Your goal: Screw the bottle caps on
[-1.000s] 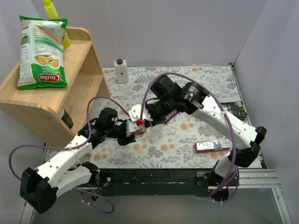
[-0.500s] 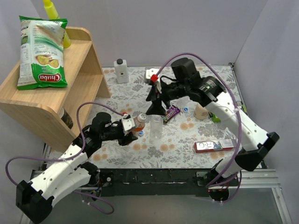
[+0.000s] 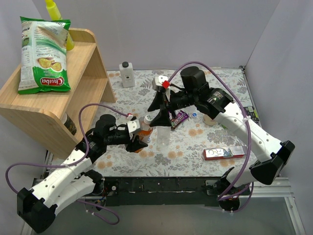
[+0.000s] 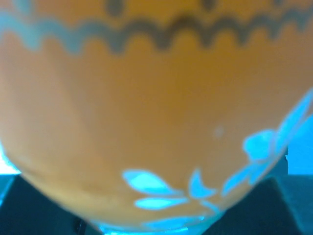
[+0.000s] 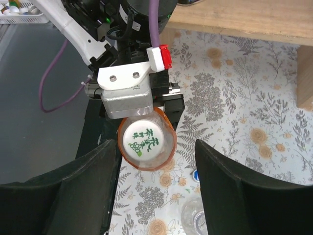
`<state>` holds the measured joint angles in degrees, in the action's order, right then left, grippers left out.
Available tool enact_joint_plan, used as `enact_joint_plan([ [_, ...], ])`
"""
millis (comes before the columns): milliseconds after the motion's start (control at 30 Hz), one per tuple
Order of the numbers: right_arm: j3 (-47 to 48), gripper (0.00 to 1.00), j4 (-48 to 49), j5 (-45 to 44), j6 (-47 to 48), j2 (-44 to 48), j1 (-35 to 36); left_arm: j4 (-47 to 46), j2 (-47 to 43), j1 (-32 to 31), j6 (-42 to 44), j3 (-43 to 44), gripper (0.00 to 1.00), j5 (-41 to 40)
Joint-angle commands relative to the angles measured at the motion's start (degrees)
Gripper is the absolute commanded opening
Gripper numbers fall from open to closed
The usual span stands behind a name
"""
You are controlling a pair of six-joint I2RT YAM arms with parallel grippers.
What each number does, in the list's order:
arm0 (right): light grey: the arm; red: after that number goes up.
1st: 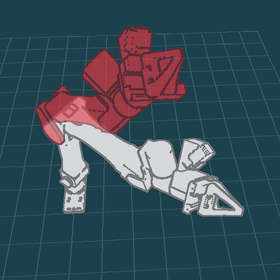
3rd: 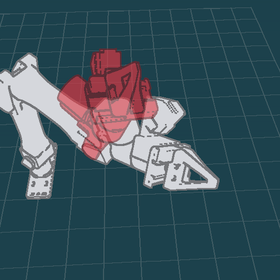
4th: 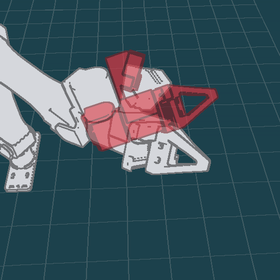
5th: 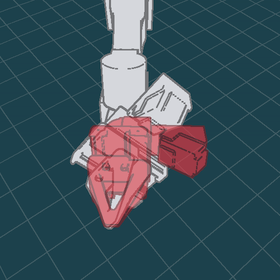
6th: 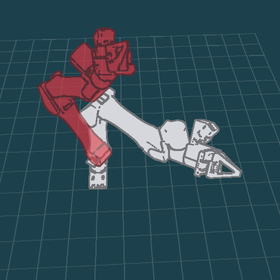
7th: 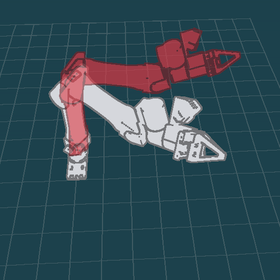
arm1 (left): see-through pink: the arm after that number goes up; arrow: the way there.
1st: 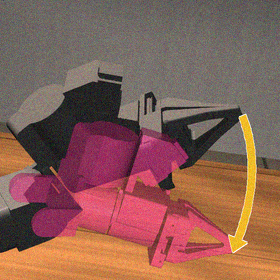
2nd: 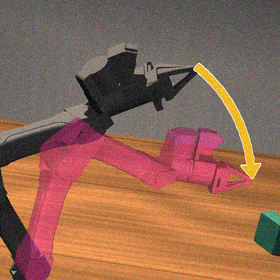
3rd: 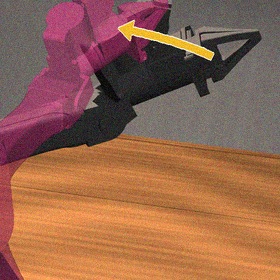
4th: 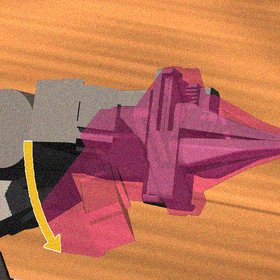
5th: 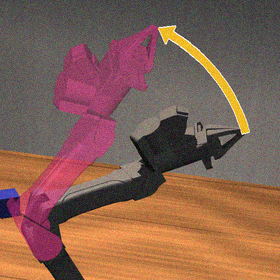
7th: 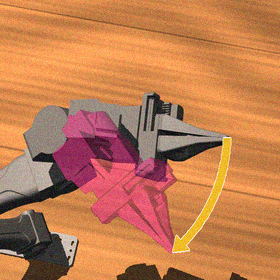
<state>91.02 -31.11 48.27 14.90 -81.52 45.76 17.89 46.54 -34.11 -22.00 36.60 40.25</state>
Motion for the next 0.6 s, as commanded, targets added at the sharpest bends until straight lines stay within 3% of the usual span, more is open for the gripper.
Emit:
enact_joint_plan([
  [0, 0.03, 0.68, 5.71, 4.28, -2.68, -0.40, -0.05, -0.93, -0.05, -0.17, -0.15, 3.21, 0.00, 1.76],
  [300, -2.60, 0.52, 13.88, 7.10, -10.24, -1.72, -0.58, -1.10, 1.35, -0.26, 0.20, 4.18, 0.00, 1.67],
  [467, -3.31, 0.23, 16.52, 7.20, -12.78, -2.33, -1.46, -1.98, 2.49, -0.17, 0.11, 3.83, 0.00, 0.97],
  [567, -2.08, 0.08, 15.91, 0.18, -13.05, -3.21, -1.28, -3.29, 3.11, -0.17, -1.20, 3.22, 0.00, -2.43],
])
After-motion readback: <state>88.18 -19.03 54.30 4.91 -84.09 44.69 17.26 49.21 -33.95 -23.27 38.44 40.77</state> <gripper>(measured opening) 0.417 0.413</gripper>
